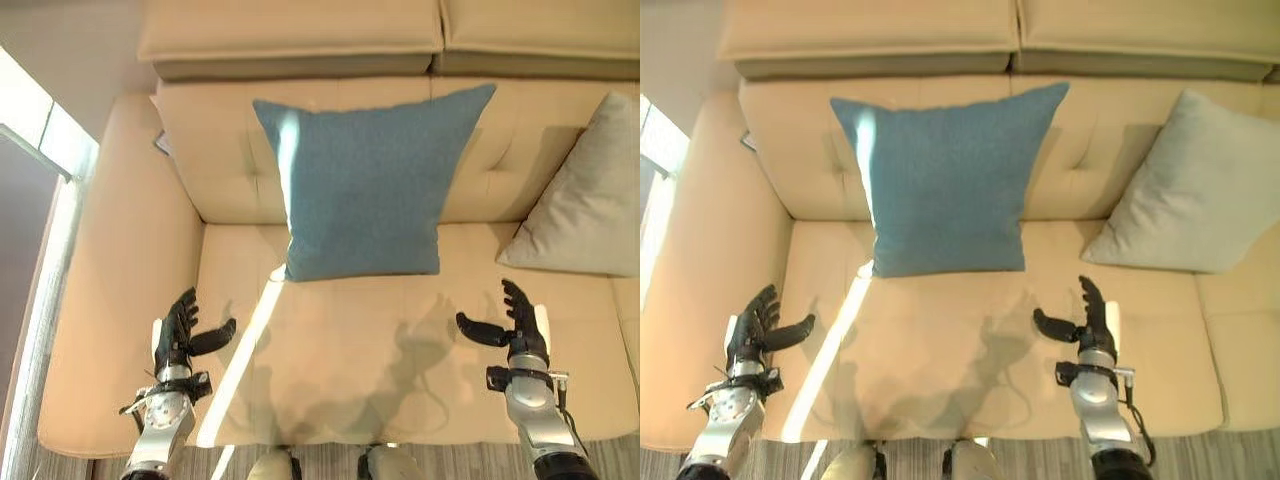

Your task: Pick up all the scattered cushions and arrange them neatly on the sofa.

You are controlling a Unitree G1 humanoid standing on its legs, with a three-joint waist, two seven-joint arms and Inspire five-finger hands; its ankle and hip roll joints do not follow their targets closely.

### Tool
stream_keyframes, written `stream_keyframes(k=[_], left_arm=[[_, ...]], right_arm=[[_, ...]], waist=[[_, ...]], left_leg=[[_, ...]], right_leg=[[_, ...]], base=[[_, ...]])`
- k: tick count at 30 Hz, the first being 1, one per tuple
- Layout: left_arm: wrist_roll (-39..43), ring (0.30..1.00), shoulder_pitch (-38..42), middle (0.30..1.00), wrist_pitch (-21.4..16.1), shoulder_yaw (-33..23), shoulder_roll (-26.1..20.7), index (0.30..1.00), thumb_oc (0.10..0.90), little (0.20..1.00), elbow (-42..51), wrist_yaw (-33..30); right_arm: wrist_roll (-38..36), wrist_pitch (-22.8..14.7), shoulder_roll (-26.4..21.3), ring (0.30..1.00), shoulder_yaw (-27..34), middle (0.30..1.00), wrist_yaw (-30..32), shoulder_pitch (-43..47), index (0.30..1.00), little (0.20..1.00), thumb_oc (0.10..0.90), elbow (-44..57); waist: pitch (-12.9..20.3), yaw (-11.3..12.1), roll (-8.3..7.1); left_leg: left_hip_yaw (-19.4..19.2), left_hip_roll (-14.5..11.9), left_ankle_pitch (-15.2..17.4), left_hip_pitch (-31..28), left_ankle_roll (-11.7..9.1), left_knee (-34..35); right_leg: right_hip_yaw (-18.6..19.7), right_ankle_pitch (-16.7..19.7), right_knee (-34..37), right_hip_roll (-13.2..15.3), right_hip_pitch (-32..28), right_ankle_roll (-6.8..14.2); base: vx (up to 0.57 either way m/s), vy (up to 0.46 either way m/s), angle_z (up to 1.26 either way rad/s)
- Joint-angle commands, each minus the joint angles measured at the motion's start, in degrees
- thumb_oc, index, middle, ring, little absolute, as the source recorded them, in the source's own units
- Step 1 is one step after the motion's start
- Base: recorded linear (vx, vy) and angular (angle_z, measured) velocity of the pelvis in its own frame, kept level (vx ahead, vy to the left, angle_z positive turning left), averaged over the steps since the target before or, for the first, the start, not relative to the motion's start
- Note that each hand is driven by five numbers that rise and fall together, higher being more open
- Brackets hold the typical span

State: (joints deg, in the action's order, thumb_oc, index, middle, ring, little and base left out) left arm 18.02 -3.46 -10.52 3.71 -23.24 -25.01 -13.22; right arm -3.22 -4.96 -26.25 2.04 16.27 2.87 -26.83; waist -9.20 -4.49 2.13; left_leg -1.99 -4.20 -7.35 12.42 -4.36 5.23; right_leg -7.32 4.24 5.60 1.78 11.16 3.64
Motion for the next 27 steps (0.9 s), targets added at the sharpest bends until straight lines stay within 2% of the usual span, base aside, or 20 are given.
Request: stream_keyframes(k=[1,4,9,13,17,20,22,25,27], left_arm=[[-4.1,0.900,-2.6,0.900,-0.4,-1.3,-1.3,0.900,0.800,0.900,-4.7,4.3],[-4.3,0.900,-4.3,0.900,1.2,-2.2,1.1,0.900,0.800,0.900,-11.5,5.0],[-9.4,0.900,-4.8,0.900,3.1,-1.7,3.3,0.900,0.800,0.900,-24.1,5.4],[-11.8,0.900,-4.2,0.900,3.6,-1.5,4.1,0.900,0.800,0.900,-31.5,5.4],[-14.1,0.900,-3.6,0.900,4.2,-0.4,4.7,0.900,0.800,0.900,-36.1,5.5],[-14.6,0.900,-2.6,0.900,4.2,0.3,4.9,0.900,0.800,0.900,-37.0,5.2],[-14.4,0.900,-1.6,0.900,4.2,1.1,5.2,0.900,0.800,0.900,-37.0,5.3],[-14.6,0.900,-0.7,0.900,4.4,1.8,6.0,0.900,0.800,0.900,-38.4,5.5],[-15.0,0.900,-0.4,0.900,4.6,2.2,6.6,0.900,0.800,0.900,-39.4,5.7]], right_arm=[[-2.7,-3.8,0.2,0.900,1.8,0.900,-2.5,-3.7,0.900,0.900,0.800,-2.0],[-3.3,-3.3,2.3,0.900,2.2,0.900,-4.0,-5.9,0.900,0.900,0.800,-4.3],[-5.6,-3.0,5.6,0.900,1.1,0.900,-6.4,-8.4,0.900,0.900,0.800,-9.9],[-4.4,-2.8,5.8,0.900,-1.1,0.900,-7.5,-9.4,0.900,0.900,0.800,-13.6],[-3.7,-2.7,5.9,0.900,-2.5,0.900,-7.9,-9.9,0.900,0.900,0.800,-18.5],[-4.4,-2.7,6.3,0.900,-2.7,0.900,-7.8,-10.0,0.900,0.900,0.800,-20.4],[-4.4,-2.4,6.2,0.900,-3.2,0.900,-7.3,-9.1,0.900,0.900,0.800,-22.8],[-4.3,-1.9,6.2,0.900,-3.2,0.900,-6.8,-7.6,0.900,0.900,0.800,-27.6],[-3.7,-1.4,6.2,0.900,-3.3,0.900,-6.7,-6.8,0.900,0.900,0.800,-29.9]], waist=[[7.8,-1.6,-2.58],[8.2,-2.0,-2.52],[8.4,-2.6,-2.25],[8.6,-2.5,-2.12],[8.0,-2.7,-1.77],[6.5,-2.8,-2.17],[5.2,-2.7,-3.35],[5.4,-3.1,-4.87],[6.0,-3.6,-4.80]], left_leg=[[-2.4,0.1,3.9,-2.1,-1.1,-0.2],[-3.0,0.2,4.6,-5.0,-0.9,-0.2],[-3.7,-0.1,5.3,-8.9,-0.9,-0.2],[-3.8,-0.6,5.4,-11.0,-0.9,-0.2],[-3.7,-1.6,4.5,-11.6,-1.1,-0.4],[-3.4,-2.0,4.5,-8.2,-1.4,-5.3],[-2.6,-1.1,7.4,-5.5,-1.4,-11.3],[-2.3,1.2,12.2,-6.0,-0.2,-19.6],[-2.6,1.4,14.3,-8.3,0.3,-22.2]], right_leg=[[0.3,-4.6,-0.6,1.9,-1.0,4.4],[0.4,-5.1,-0.6,1.8,-3.8,4.2],[0.9,-5.9,-0.6,1.1,-7.8,3.7],[1.4,-6.9,-0.6,0.4,-9.8,3.3],[2.1,-8.0,-0.6,-0.7,-10.6,2.7],[2.0,-8.1,-0.6,-0.5,-10.1,2.2],[1.6,-7.2,-0.6,0.6,-9.4,1.9],[1.1,-5.5,-0.6,2.2,-8.4,1.8],[0.7,-4.7,-0.6,2.2,-7.9,1.8]], base=[[0.02,-0.017,-0.09],[0.02,-0.032,-0.13],[0.01,-0.051,-0.04],[-0.01,-0.068,-0.02],[-0.08,-0.091,0.00],[-0.19,-0.056,0.07],[-0.26,-0.047,0.19],[-0.18,0.007,0.09],[-0.08,0.057,0.05]])
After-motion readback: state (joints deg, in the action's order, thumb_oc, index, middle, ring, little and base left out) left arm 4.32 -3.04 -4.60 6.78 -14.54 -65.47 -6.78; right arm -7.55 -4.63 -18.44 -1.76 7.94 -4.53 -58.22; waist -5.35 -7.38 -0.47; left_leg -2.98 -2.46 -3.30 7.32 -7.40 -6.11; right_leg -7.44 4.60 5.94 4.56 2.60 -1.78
